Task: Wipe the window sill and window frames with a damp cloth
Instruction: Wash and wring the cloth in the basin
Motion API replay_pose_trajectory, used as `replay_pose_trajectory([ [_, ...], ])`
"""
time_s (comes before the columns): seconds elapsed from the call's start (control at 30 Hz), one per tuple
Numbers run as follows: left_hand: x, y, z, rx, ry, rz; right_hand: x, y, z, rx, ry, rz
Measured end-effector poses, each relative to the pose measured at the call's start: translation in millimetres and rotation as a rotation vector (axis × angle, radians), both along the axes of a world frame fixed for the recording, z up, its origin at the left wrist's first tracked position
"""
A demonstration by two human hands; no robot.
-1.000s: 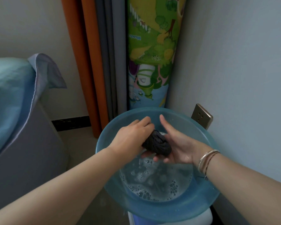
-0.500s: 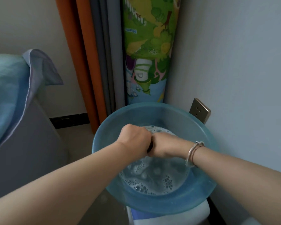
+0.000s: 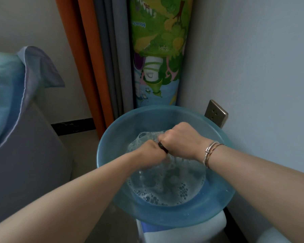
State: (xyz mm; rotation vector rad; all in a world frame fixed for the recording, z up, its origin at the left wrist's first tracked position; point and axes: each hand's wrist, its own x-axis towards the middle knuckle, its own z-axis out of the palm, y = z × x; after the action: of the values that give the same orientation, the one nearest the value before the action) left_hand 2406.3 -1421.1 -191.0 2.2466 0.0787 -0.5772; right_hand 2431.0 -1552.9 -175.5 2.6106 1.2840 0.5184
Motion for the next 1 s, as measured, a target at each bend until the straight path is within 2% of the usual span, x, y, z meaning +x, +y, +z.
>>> replay_pose_trajectory([
  [0.1, -7, 2, 7, -0.083, 0.135, -0.037, 3, -3, -4, 0.052, -0.038, 0.04],
  [0.3, -9, 6, 14, -0.309, 0.245, -0.036, 6, -6, -6, 0.195, -0.02, 0.016],
  [0.47, -16, 10, 14, -0.403, 0.365, -0.065, 6, -5, -10, 0.221, -0.009, 0.07],
  [0.57, -14, 11, 18, -0.391, 0.337, -0.063, 9, -5, -12, 0.238, -0.022, 0.061],
  [0.7, -10, 8, 13, -0.334, 0.146, 0.072, 9, -6, -9, 0.222, -0.007, -0.119],
  [0.8, -6, 11, 9, -0.498, 0.14, 0.254, 3, -2, -1, 0.23, 0.159, -0.301],
  [1.0, 4, 18, 20, -0.671, 0.056, 0.45, 10, 6, 9, 0.545, 0.651, -0.45],
])
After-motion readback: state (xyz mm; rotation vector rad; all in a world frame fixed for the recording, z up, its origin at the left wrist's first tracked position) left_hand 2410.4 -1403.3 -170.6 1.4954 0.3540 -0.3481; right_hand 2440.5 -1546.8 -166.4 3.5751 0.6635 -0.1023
